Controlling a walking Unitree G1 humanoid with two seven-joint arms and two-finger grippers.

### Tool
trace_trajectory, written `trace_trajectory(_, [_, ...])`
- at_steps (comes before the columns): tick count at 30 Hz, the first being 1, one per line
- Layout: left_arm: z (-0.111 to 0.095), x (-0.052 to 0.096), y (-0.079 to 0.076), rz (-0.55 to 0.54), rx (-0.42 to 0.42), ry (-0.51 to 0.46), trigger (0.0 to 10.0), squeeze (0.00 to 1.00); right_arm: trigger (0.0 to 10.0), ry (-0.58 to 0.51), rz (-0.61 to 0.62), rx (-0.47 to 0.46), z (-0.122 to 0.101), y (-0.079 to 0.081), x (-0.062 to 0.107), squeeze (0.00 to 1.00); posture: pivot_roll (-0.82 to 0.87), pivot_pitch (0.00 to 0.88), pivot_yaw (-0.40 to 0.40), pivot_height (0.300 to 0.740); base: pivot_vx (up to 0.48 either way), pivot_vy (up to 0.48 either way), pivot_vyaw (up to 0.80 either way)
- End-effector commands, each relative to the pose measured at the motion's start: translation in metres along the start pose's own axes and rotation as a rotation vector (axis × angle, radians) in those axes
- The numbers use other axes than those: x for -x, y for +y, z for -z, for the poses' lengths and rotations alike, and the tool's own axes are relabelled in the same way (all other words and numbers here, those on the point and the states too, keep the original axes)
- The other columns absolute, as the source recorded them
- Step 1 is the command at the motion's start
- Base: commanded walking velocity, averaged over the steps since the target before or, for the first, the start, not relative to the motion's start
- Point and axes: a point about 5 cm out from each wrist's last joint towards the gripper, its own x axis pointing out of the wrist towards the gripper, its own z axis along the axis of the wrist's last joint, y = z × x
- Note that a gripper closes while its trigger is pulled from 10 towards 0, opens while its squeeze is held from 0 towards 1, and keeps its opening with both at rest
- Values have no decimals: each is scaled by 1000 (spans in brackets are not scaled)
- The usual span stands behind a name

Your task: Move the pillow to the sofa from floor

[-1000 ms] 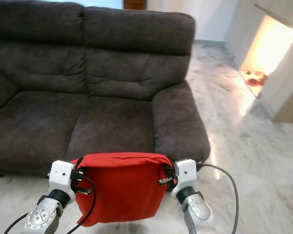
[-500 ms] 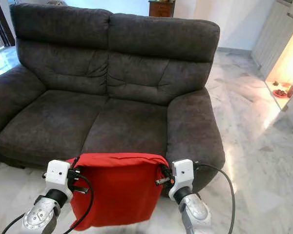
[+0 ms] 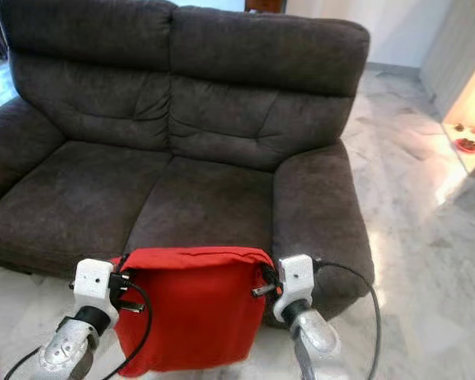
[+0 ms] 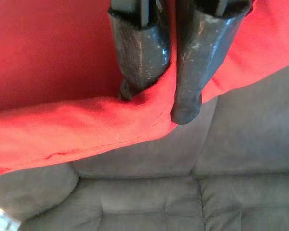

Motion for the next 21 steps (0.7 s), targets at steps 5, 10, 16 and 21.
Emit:
trace_trajectory(5, [-33,-13,1,-19,6,-147,10000,0,10000,-158,79,-41,-40,-17,-5,0,144,90,-28,740,432,0,0])
trace_trajectory(10, [-42,-15,0,-19,5,-177,10000,0,10000,-164,63,-23,-44,-15,-5,0,146,91,-28,740,434,0,0])
trace_trajectory(16, [-69,-21,12,-47,-18,-261,10000,0,10000,-247,25,1,-70,-8,-7,0,147,94,-27,740,433,0,0])
trace_trajectory(21, [-102,-28,30,-105,-15,-359,10000,0,10000,-330,-70,40,-98,10,-12,0,152,93,-27,740,436,0,0])
